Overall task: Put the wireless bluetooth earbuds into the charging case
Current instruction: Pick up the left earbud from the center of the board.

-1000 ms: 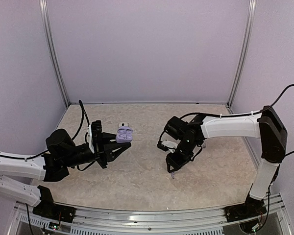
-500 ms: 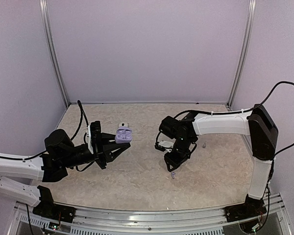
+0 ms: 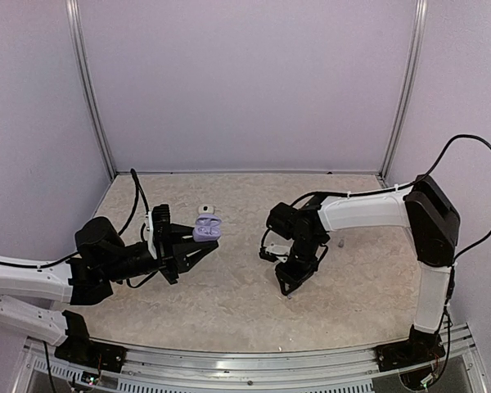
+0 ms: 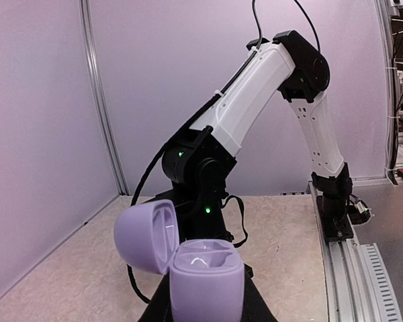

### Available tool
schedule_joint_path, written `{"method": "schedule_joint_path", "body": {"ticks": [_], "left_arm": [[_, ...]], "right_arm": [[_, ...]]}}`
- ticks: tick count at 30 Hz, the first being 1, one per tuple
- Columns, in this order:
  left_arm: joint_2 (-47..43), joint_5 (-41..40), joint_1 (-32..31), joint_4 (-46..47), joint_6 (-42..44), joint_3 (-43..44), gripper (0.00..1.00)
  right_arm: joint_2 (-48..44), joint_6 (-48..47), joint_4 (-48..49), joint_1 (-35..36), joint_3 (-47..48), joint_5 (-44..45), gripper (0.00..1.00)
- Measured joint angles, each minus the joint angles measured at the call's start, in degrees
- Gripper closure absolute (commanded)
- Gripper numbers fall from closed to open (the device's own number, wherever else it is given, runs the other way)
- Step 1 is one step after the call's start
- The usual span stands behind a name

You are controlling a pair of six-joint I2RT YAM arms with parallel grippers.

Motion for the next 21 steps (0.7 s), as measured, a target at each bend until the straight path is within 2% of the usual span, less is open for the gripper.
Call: {"method": "schedule_joint_path", "body": {"ticks": [10,15,21], "left_arm": [[0.0,-0.1,0.0,0.0,0.0,0.0,0.94],[0.0,-0.2,0.0,0.0,0.0,0.0,0.94],[0.2,-0.2,0.0,0.0,0.0,0.0,0.94]], "right_arm": [[0.3,-2.0,1.2,0.4,-0.3,-4.3,0.69],[0.3,-2.7,0.8,0.6,-0.2,-4.0,0.63],[1.2,-2.7,-2.1,1.4,3.0,-1.2,0.62]]}}
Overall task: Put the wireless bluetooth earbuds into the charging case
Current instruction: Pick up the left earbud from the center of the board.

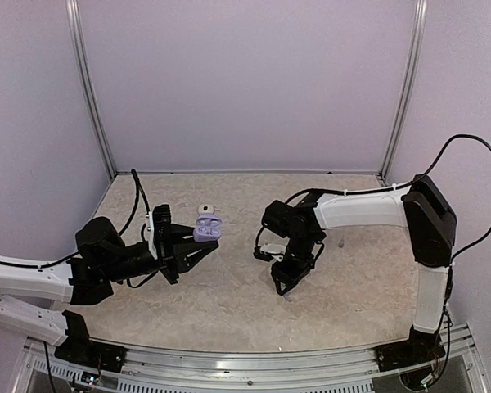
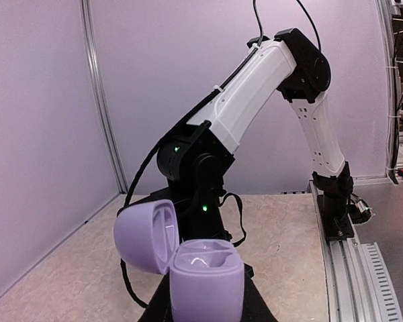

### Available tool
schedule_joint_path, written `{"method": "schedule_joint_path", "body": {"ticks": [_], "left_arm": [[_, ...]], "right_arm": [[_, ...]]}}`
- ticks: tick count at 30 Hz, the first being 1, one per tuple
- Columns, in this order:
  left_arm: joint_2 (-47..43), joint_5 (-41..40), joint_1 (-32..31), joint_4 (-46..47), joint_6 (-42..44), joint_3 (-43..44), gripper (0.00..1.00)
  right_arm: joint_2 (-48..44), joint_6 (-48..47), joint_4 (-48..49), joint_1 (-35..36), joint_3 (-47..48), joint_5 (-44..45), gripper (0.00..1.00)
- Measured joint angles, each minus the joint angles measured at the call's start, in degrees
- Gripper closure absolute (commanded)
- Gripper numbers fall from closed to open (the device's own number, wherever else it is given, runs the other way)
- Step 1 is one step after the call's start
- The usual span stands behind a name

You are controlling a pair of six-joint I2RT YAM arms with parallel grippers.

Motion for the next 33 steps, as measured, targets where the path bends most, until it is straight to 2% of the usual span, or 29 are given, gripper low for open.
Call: {"method": "schedule_joint_path", "body": {"ticks": [19,27,33], "left_arm": [[0.0,0.0,0.0,0.0,0.0,0.0,0.94],[0.0,0.0,0.0,0.0,0.1,0.0,0.94],[0.2,-0.1,0.0,0.0,0.1,0.0,0.94]], "right_arm": [[3.1,0.5,-2.1,0.9,1.5,2.2,0.72],[3.3,0.5,-2.1,1.5,1.7,2.3,0.80],[3.3,0.5,-2.1,1.5,1.7,2.3,0.83]]}}
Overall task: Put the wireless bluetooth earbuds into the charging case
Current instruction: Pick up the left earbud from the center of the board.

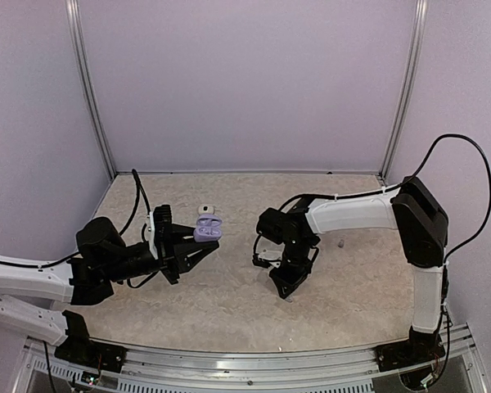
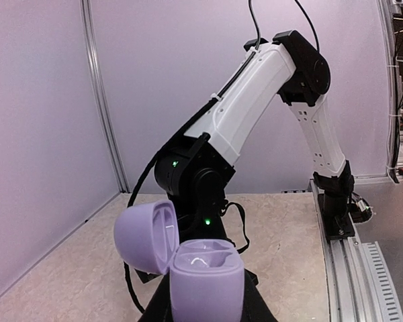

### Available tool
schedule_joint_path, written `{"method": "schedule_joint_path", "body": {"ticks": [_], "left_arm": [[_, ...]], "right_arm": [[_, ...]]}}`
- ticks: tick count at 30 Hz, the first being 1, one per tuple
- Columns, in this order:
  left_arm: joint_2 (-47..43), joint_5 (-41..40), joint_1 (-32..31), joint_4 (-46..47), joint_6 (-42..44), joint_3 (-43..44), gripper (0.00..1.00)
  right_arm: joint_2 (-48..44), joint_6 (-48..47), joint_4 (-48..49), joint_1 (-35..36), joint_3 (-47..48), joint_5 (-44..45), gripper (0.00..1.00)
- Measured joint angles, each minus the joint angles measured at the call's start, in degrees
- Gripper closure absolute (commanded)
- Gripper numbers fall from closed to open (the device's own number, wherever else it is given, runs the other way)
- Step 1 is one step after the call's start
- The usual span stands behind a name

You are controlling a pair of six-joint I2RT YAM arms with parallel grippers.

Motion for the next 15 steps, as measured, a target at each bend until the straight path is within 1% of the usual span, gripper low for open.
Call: {"method": "schedule_joint_path", "body": {"ticks": [8,15], "left_arm": [[0.3,-0.4,0.3,0.1,-0.1,0.0,0.94],[1.0,-0.4,0.9,1.3,-0.6,-0.4,0.94]], "right_arm": [[-0.7,0.0,1.0,0.0,0.0,-0.1,0.85],[-4.1,0.1,4.2,-1.0,-0.1,-0.2,0.86]]}}
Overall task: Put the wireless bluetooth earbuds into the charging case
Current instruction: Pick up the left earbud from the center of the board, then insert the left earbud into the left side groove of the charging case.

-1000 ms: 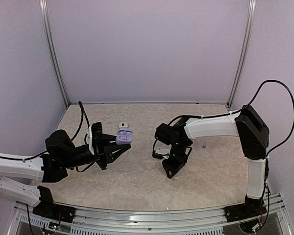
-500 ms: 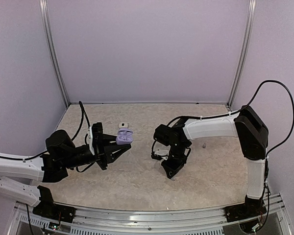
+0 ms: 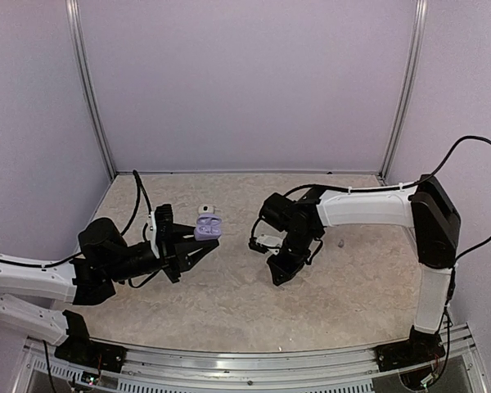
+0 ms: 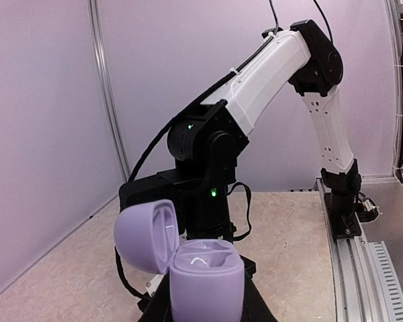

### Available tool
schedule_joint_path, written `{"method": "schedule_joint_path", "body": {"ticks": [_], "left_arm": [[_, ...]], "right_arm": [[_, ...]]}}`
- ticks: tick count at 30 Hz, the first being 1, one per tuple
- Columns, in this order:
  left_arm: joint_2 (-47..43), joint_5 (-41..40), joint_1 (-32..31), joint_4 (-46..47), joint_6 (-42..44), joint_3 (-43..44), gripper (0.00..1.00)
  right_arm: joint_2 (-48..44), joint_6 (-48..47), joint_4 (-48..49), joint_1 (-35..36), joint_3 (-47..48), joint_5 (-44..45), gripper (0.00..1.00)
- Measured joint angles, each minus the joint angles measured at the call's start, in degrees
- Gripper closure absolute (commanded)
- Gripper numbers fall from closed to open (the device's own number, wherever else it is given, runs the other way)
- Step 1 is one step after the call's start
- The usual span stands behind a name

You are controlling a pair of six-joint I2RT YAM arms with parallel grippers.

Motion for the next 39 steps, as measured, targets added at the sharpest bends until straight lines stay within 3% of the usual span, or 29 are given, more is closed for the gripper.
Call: {"method": "schedule_joint_path", "body": {"ticks": [8,19,27,39], "left_arm": [[2.8,-0.2,2.1,4.5,-2.1,-2.9,0.96],[6.0,-1.2,5.0,13.5,-4.8,-5.0,0.95],[8.3,-1.0,5.5,18.6,-5.8,-5.3,0.95],[10.3,-0.3,6.2,24.1,-8.0,-5.3,0.95]], "right_arm": [[-6.6,-0.1,7.7,-2.1,-1.5,1.9,0.87],[-19.9,-3.0,27.6,-2.4,-5.6,3.6,0.86],[-27.5,-7.2,40.4,-1.7,-10.1,-1.2,0.84],[-33.1,-11.5,55.7,5.2,-14.0,-7.8,0.85]]}}
